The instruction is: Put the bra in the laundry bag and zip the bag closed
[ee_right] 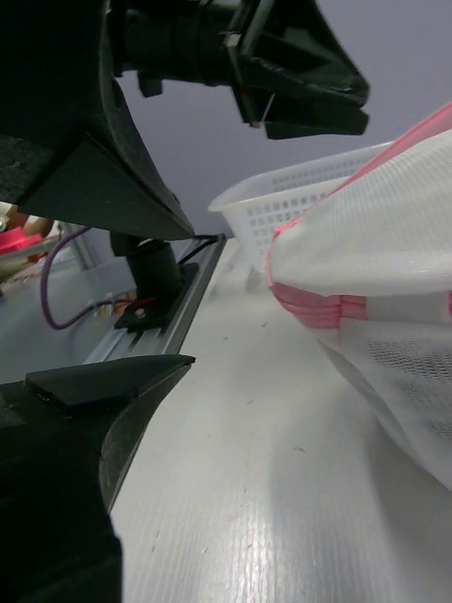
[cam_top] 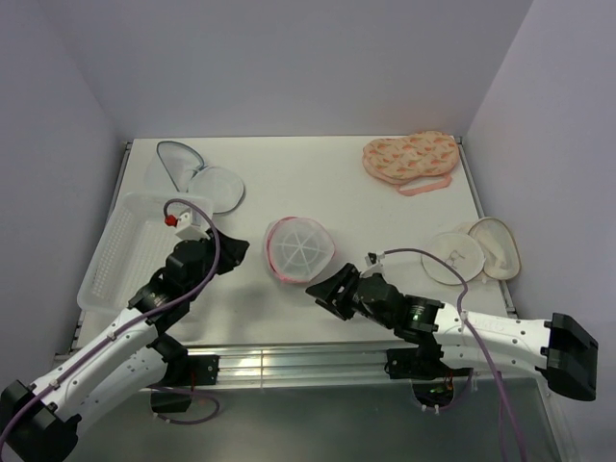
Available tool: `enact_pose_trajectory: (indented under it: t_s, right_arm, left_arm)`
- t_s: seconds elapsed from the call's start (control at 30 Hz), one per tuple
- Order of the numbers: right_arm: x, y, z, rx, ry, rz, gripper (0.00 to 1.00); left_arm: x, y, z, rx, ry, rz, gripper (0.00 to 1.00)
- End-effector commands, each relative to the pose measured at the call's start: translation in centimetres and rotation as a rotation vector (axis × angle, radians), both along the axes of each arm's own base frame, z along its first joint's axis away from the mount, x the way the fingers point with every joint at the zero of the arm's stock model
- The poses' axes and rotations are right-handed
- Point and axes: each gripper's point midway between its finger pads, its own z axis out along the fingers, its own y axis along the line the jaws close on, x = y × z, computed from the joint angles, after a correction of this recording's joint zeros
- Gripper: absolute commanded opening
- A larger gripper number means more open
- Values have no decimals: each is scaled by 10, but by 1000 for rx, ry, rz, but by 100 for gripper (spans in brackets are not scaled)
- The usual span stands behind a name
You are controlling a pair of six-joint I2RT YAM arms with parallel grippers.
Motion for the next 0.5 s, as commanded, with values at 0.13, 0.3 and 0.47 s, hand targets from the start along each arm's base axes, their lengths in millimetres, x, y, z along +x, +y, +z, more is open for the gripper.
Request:
enact_pose_trajectory:
  t_s: [0.13, 0.3, 0.47]
  right_arm:
    - [32, 10, 29, 157, -49, -177, 59]
    - [37, 16, 23, 145, -31, -189, 51]
    - [37, 20, 18, 147, -14, -185, 49]
  left_arm:
    - [-1, -1, 26, -4, -54, -17, 39]
    - [0, -2, 28, -10, -54, -20, 38]
    - [-2, -3, 30, -14, -55, -27, 38]
